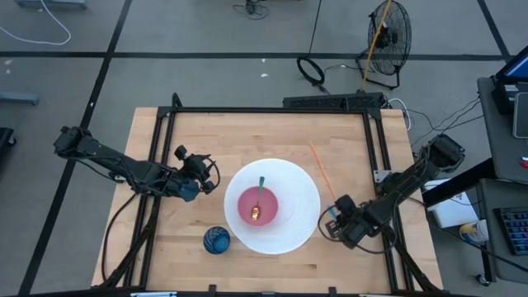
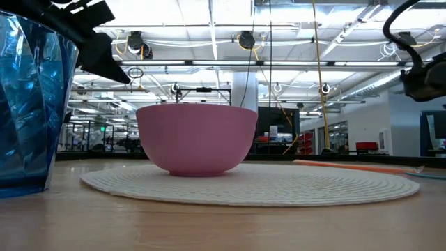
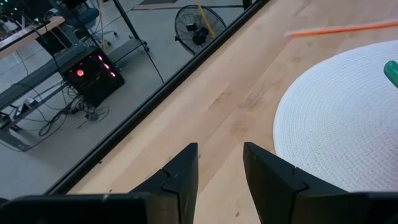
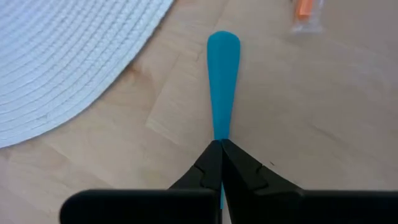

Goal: Pick & Place Utensil
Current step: Put the blue fork into the pink bowl

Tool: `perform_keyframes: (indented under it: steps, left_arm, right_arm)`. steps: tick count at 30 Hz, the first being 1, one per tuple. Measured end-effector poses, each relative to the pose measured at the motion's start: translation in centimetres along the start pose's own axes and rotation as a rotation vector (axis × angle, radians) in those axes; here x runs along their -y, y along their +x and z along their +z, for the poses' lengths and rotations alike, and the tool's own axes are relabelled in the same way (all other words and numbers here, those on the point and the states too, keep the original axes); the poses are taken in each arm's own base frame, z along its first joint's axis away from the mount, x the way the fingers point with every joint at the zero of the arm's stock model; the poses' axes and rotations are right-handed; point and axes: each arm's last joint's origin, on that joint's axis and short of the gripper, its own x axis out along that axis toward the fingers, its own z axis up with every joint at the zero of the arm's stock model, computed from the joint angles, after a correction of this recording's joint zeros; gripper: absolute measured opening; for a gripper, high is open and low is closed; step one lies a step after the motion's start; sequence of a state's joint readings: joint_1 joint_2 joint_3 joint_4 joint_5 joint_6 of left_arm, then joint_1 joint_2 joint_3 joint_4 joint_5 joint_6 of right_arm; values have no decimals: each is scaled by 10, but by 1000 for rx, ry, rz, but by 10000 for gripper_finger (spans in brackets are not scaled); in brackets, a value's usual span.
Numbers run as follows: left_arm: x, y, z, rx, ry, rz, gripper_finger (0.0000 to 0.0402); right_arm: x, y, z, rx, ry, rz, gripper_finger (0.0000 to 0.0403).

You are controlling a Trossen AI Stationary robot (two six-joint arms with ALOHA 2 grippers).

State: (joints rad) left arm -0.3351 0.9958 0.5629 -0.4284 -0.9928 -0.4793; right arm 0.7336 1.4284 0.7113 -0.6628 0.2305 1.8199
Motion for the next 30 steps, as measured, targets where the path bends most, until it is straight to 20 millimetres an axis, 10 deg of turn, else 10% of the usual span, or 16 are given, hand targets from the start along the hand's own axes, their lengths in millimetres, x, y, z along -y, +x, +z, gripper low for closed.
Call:
perform_keyframes:
  steps: [30]
  left_arm:
    - [0, 0, 0, 1, 3, 0, 134]
  right_arm:
    - [-3, 2, 8, -296, -22, -55, 130]
